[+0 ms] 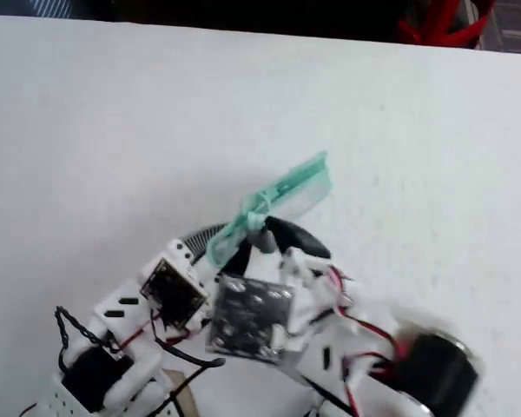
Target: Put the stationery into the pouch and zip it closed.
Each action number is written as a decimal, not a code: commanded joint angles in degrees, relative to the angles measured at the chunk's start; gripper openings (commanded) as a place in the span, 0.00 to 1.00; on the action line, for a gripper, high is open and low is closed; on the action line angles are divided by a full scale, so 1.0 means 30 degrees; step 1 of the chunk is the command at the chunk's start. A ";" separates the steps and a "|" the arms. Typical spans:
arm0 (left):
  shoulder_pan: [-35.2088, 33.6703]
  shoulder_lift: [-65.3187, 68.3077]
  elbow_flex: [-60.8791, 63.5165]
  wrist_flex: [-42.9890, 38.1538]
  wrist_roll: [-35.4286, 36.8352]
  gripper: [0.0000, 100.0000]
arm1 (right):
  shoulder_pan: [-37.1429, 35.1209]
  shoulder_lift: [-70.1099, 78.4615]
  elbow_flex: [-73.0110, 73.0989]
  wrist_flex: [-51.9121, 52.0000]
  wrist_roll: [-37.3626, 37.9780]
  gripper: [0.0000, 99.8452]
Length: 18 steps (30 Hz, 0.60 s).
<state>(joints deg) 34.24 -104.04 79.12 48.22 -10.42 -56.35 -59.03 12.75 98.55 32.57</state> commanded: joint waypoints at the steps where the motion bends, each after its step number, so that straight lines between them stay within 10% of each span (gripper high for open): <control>1: 0.0103 -0.0190 -0.0410 -0.0234 -0.0234 0.02 | 0.2007 -0.1099 -0.0264 0.0044 0.1201 0.35; 18: 0.0103 -0.0190 -0.0410 0.0088 -0.0234 0.02 | 1.1473 -0.1275 -0.0264 -0.1480 0.6300 0.34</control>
<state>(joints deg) 34.24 -103.96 79.12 48.40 -10.42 -23.47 -64.40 12.75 96.97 50.77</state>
